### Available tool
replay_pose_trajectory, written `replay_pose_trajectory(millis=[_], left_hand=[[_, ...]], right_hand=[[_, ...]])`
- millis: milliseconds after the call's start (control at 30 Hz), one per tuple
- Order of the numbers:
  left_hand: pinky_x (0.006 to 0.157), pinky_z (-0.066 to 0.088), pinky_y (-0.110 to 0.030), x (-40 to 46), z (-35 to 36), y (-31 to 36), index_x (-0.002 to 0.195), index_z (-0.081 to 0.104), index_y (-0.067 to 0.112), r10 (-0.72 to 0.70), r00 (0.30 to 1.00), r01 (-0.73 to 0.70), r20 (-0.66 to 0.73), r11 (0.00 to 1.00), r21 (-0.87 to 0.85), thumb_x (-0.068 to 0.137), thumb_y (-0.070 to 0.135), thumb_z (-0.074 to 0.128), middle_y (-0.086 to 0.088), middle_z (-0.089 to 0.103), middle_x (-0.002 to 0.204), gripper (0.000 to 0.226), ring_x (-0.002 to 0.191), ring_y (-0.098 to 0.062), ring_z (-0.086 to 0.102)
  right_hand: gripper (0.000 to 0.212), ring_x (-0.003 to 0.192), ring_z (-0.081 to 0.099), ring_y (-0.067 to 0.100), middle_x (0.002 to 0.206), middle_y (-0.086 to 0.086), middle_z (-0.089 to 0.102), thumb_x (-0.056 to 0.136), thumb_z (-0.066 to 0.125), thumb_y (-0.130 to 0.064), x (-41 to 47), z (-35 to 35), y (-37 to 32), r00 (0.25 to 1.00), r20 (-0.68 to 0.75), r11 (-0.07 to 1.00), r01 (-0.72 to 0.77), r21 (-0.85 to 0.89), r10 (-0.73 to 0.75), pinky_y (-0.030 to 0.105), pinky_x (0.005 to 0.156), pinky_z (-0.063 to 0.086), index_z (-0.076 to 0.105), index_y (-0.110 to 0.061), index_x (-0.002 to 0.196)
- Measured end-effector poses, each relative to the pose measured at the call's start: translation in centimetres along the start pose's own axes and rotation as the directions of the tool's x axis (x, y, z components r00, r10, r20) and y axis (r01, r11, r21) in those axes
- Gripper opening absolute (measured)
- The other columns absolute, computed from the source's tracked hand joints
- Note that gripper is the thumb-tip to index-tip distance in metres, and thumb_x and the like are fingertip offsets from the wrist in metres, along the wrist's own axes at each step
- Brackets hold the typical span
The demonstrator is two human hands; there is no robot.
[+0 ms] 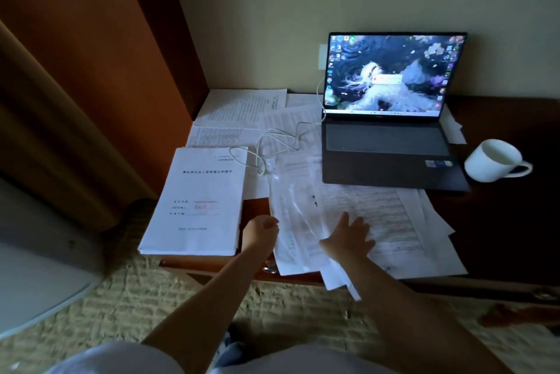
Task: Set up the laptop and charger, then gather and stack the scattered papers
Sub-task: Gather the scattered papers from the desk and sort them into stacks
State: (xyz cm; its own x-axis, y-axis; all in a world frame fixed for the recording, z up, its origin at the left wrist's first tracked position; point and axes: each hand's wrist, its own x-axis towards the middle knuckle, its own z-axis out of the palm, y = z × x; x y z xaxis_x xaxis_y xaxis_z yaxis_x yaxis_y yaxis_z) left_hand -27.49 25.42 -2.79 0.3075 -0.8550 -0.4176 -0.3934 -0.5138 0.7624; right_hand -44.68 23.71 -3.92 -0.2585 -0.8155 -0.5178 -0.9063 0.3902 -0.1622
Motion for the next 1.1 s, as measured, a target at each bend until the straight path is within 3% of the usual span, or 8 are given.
replay_pose_trajectory(millis=[100,267,567,667,767,867,1033,1100], left_hand=[[0.078,0.056,-0.039,-0.4,3.1,0.3,0.101,0.069,0.006,-0.086,0.994,0.091,0.067,0.993,-0.077,0.084,0.003,0.057,-0.006,0.068,0.081,0.021,0.078,-0.022,0.064],[0.065,0.051,-0.029,-1.6,6.6,2.1,0.102,0.061,0.0,-0.214,0.965,0.255,0.155,0.909,-0.331,0.093,0.001,0.051,-0.009,0.062,0.077,0.013,0.065,-0.021,0.06],[0.076,0.053,-0.036,-2.7,7.6,3.3,0.106,0.054,0.005,-0.325,0.912,0.409,0.249,0.681,-0.607,0.101,0.04,0.038,-0.017,0.064,0.096,0.039,0.084,-0.029,0.064],[0.07,0.053,-0.034,-2.7,7.8,4.2,0.1,0.058,0.007,-0.327,0.906,0.423,0.269,0.69,-0.587,0.099,0.04,0.043,-0.017,0.066,0.093,0.037,0.079,-0.027,0.064],[0.078,0.053,-0.042,-1.7,7.8,5.0,0.101,0.06,0.004,-0.332,0.903,0.429,0.275,0.744,-0.512,0.097,0.031,0.05,-0.018,0.067,0.092,0.029,0.081,-0.03,0.064],[0.085,0.055,-0.042,-0.1,8.2,5.7,0.104,0.062,0.002,-0.328,0.91,0.407,0.252,0.817,-0.408,0.094,0.018,0.053,-0.016,0.068,0.094,0.021,0.088,-0.031,0.066],[0.091,0.052,-0.047,3.1,9.2,6.6,0.113,0.064,0.005,-0.259,0.946,0.303,0.195,0.92,-0.249,0.09,0.01,0.06,-0.011,0.069,0.102,0.024,0.095,-0.029,0.066],[0.088,0.054,-0.043,4.5,9.6,7.2,0.116,0.061,0.005,-0.253,0.95,0.295,0.182,0.92,-0.258,0.087,0.008,0.064,-0.011,0.069,0.103,0.029,0.093,-0.028,0.067]], right_hand=[[0.089,0.143,0.007,0.04,0.156,0.022,0.001,0.088,0.059,-0.03,0.2,0.5,1.2,0.997,-0.01,0.988,0.077,-0.131,-0.079,0.054,0.111,0.023,-0.003,-0.019,0.151],[0.03,0.102,0.062,0.028,0.11,0.012,0.063,0.096,0.042,-0.007,-0.1,-0.7,3.7,0.888,-0.323,0.941,0.337,-0.031,-0.328,0.035,0.085,0.05,0.05,-0.009,0.124],[0.023,0.088,0.067,0.026,0.096,0.008,0.071,0.097,0.048,-0.02,-1.0,-3.5,4.4,0.721,-0.395,0.774,0.632,0.04,-0.568,0.029,0.074,0.051,0.063,-0.013,0.114],[0.043,0.069,0.061,0.017,0.072,-0.003,0.064,0.094,0.043,-0.052,-0.8,-3.4,4.5,0.811,-0.182,0.772,0.585,0.248,-0.555,0.025,0.066,0.047,0.068,-0.017,0.091],[0.045,0.075,0.061,0.023,0.077,0.009,0.063,0.101,0.035,-0.04,1.6,-3.2,4.7,0.927,-0.043,0.763,0.332,0.554,-0.372,0.035,0.078,0.054,0.062,-0.005,0.096],[0.033,0.088,0.068,0.027,0.097,0.018,0.069,0.099,0.045,-0.03,4.5,-3.9,4.7,0.982,0.177,0.298,-0.149,0.943,-0.071,0.041,0.089,0.055,0.062,-0.002,0.093],[0.021,0.083,0.065,0.019,0.091,0.012,0.064,0.096,0.054,-0.023,8.7,-6.6,3.3,0.927,0.373,-0.197,-0.36,0.912,0.034,0.032,0.083,0.056,0.059,-0.003,0.094],[0.022,0.083,0.065,0.019,0.094,0.012,0.065,0.096,0.055,-0.024,9.8,-7.2,2.5,0.912,0.408,-0.3,-0.377,0.876,0.046,0.029,0.078,0.057,0.058,-0.003,0.1]])
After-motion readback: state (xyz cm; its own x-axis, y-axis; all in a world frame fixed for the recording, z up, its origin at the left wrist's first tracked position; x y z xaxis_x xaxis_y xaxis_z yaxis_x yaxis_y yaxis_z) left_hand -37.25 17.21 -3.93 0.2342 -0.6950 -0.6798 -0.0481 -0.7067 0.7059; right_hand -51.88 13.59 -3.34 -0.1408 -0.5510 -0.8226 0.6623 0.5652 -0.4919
